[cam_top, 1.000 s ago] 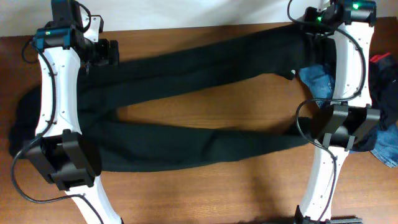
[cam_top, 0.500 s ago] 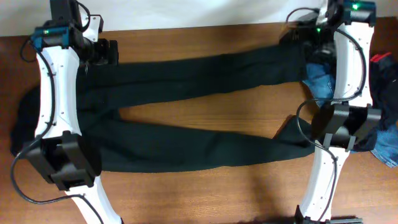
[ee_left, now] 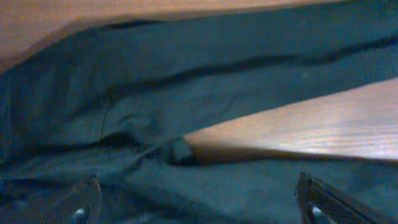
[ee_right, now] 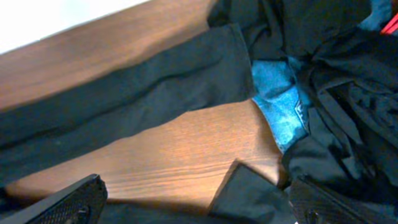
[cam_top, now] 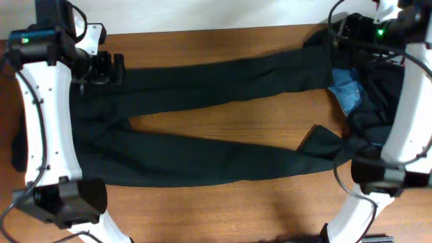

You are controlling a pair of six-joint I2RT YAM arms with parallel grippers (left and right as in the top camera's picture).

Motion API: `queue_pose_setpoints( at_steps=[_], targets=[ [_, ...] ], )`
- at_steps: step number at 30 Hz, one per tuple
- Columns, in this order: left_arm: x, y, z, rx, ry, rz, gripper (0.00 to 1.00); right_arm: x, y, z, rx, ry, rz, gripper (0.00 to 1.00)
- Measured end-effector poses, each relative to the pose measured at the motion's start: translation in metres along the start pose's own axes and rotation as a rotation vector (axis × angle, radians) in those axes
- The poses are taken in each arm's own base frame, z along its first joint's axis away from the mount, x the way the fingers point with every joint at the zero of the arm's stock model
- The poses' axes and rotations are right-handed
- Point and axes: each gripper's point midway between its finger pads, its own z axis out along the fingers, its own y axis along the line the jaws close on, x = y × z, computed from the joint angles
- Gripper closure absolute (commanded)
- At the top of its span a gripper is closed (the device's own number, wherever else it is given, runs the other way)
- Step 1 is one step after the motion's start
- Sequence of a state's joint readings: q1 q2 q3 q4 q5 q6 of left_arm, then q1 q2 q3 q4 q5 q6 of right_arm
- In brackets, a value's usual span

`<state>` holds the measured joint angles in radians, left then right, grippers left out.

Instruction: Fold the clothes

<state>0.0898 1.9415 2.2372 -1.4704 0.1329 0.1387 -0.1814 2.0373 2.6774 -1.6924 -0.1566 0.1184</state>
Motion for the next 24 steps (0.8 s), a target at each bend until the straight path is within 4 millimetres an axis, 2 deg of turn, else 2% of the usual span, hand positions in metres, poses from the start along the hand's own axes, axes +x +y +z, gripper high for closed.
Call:
queue_pose_setpoints(
  at_steps=[4, 8, 13, 15, 17, 21, 24],
  targets=[
    [0.002, -0.007, -0.018, 0.021, -0.032, 0.004, 0.01, 0.022, 0.005, -0.024, -0.009, 0.009, -0.007, 0.01],
    [0.0, -0.011, -0.031, 0.028, -0.066, 0.009, 0.01, 0.063, -0.002, -0.036, 0.023, 0.073, -0.001, 0.01],
    [-0.005, -0.012, -0.033, 0.033, -0.093, 0.014, 0.01, 0.147, -0.025, -0.04, 0.117, 0.226, 0.043, 0.01],
    [-0.008, -0.011, -0.033, 0.031, -0.105, 0.016, 0.01, 0.175, -0.033, -0.035, 0.149, 0.274, 0.07, 0.01],
    [-0.012, -0.011, -0.034, 0.029, -0.118, 0.018, 0.01, 0.192, -0.039, -0.021, 0.166, 0.299, 0.091, 0.01],
    [-0.017, -0.012, -0.034, 0.03, -0.14, 0.024, 0.01, 0.226, -0.051, 0.017, 0.198, 0.402, 0.128, 0.01],
    [-0.014, -0.015, -0.027, 0.036, -0.123, 0.03, 0.01, 0.249, -0.058, 0.042, 0.214, 0.47, 0.146, 0.01]
  ],
)
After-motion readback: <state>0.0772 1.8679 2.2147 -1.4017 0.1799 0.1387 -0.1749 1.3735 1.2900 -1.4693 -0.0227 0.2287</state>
